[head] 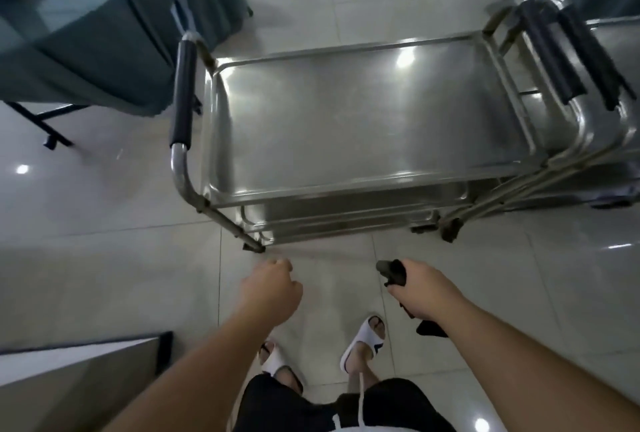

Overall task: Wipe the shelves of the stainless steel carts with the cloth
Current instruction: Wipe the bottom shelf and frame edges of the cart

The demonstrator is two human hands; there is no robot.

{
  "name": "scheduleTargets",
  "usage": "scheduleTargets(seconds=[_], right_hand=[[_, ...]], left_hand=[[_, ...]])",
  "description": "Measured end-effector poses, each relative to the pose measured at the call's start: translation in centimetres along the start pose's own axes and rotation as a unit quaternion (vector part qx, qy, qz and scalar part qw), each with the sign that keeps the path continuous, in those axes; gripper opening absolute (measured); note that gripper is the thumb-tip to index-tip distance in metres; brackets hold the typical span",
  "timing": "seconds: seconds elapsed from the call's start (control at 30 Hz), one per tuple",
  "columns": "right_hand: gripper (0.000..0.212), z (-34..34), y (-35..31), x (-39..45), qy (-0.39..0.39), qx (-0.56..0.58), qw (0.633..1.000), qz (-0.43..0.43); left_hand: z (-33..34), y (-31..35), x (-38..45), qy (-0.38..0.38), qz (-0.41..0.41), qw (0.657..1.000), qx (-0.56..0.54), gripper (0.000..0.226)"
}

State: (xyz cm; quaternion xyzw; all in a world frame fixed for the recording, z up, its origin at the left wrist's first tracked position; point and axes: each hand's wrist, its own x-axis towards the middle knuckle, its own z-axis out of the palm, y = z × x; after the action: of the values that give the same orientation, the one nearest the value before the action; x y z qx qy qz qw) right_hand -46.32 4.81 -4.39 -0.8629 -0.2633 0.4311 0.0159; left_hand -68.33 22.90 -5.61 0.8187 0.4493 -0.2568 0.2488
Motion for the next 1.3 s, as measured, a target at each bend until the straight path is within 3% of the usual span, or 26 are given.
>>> scheduleTargets(seconds=[0.2,0.43,0.73,0.9,1.3], right_hand=[[0.04,7.0,-7.3,1.9,-0.04,-0.053,0.997,-0.038],[0.034,12.5,-11.8,6.7,-0.068,-0.071,0.989,-0.112],[0.039,15.8,-9.7,18.5,-0.087,-0.133,0.978,-0.137],[0.041,19.8,-7.9,25.7,-0.075,-0.141,0.981,-0.109],[0.041,31.3,-7.6,41.8,0.003,-0.123,0.98,-0.157]], left_hand=[[3.9,-7.7,1.1,-0.027,-0.042,0.998,-0.046,0.049],[7.7,-11.4,3.3,-0.047,-0.075,0.995,-0.054,0.051],[15.6,-12.4,11.3,-0.042,-0.165,0.976,-0.134,0.053],[21.6,-13.4,18.9,-0.035,-0.135,0.987,-0.083,0.047],[31.4,-21.4,34.9,0.054,-0.111,0.992,-0.04,0.047]])
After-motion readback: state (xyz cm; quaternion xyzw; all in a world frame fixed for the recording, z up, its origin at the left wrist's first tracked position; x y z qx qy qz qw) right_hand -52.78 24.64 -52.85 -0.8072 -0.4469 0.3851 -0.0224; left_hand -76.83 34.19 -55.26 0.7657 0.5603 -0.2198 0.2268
